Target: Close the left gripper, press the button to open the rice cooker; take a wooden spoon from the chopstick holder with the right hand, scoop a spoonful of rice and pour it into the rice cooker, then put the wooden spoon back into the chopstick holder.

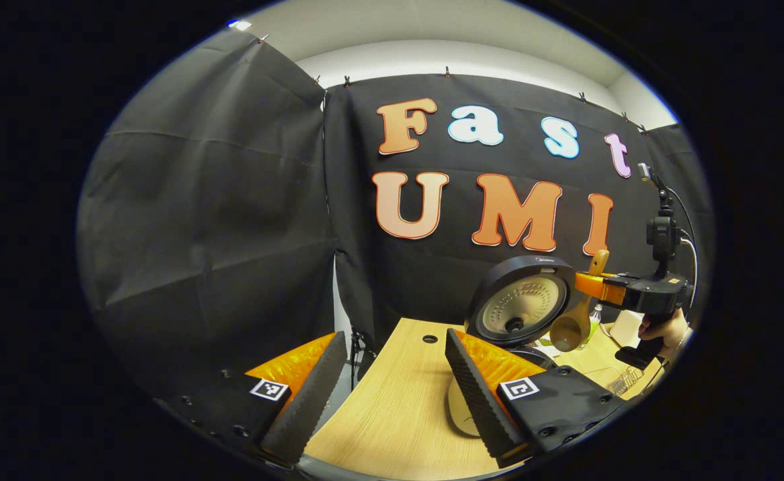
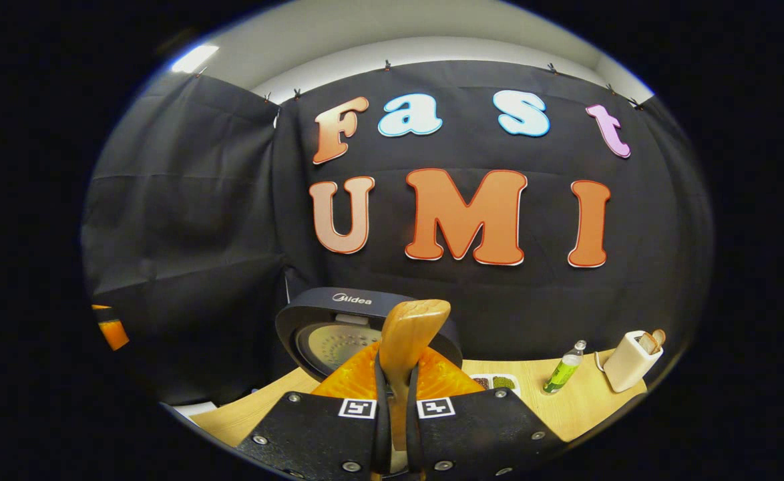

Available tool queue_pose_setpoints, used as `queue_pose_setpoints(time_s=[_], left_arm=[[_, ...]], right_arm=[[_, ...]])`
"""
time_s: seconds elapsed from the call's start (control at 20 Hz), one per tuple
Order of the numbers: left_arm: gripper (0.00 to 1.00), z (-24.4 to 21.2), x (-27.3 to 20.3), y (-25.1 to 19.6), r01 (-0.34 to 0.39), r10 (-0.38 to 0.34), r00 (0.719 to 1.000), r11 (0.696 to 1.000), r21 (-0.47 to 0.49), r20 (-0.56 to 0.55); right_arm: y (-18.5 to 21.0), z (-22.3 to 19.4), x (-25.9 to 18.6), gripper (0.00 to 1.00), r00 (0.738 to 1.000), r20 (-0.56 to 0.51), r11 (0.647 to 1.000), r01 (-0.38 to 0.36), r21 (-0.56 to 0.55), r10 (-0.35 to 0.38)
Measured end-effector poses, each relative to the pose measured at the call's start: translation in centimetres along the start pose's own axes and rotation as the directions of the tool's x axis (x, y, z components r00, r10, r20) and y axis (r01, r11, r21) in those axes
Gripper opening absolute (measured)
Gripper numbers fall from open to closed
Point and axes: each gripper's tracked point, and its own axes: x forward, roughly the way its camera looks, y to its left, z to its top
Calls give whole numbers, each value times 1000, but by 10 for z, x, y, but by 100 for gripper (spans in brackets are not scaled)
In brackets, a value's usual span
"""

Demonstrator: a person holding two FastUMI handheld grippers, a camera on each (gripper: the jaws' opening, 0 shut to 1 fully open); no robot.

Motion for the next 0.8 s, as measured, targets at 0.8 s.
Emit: queue_pose_setpoints(time_s=[0.8], left_arm=[[97, 9, -5, -20, 25, -25, 999, 1000, 19, 23]], right_arm=[[-1, -7, -12, 8, 999, -10, 995, -31, 90, 32]])
